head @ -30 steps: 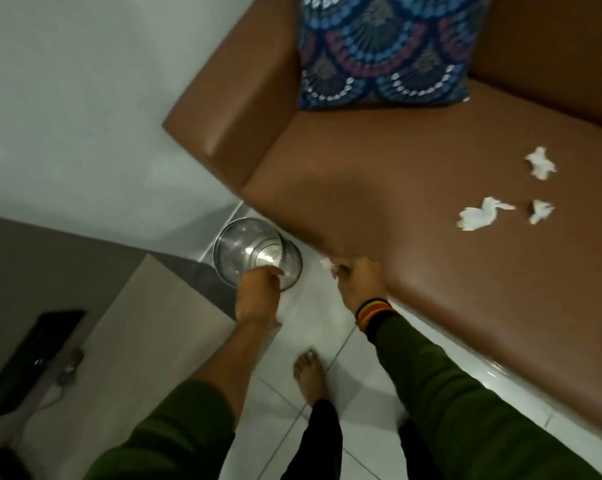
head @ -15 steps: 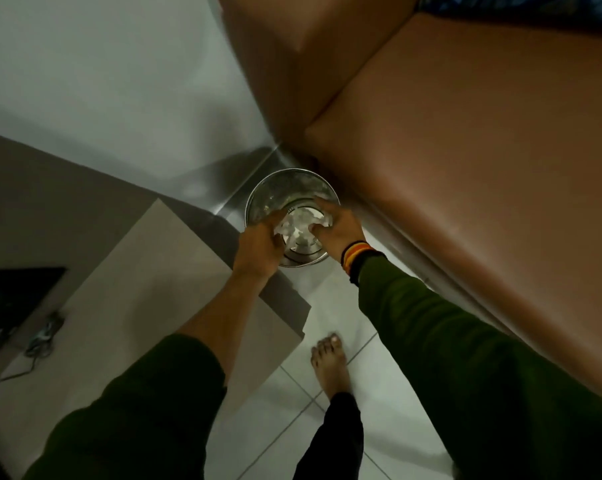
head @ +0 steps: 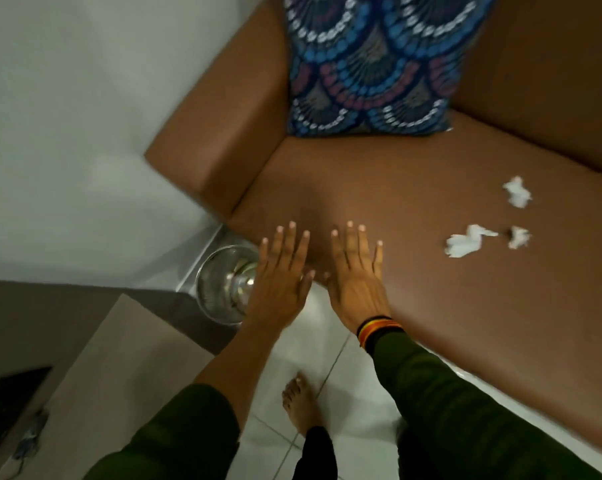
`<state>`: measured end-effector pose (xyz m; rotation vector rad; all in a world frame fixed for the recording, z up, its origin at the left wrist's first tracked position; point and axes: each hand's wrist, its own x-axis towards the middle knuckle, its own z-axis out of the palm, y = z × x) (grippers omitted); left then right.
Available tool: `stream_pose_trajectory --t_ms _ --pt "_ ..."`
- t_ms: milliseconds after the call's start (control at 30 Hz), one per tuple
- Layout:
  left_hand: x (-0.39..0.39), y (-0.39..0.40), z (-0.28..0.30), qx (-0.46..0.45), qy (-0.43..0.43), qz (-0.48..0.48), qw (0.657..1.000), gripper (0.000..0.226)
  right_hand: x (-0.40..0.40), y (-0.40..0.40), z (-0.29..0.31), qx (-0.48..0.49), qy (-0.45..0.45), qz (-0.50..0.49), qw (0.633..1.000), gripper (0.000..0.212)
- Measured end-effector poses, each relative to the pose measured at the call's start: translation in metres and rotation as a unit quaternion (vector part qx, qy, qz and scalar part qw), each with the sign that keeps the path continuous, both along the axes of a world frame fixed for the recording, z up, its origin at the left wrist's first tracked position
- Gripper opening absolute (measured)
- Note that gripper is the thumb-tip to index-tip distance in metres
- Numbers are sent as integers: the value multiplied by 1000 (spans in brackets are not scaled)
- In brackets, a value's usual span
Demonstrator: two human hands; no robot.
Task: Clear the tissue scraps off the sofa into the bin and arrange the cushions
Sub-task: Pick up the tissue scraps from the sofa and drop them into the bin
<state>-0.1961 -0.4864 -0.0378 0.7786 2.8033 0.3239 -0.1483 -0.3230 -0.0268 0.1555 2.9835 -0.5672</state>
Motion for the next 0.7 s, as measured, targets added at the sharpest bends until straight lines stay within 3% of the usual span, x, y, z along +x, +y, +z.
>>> stream_pose_trajectory --t_ms 233,367,567,700 --pt "21 171 9 19 -69 -76 995 61 20 178 12 18 -30 -125 991 66" --pt "28 254 -13 6 -94 -136 986 76 19 264 -8 -16 -34 -200 979 62" --pt "19 332 -39 -53 -90 -185 977 80 34 334 -43 -7 -95 -144 985 49" --pt "18 346 -23 -154 -140 -190 960 60 44 342 -47 4 -148 -89 985 28"
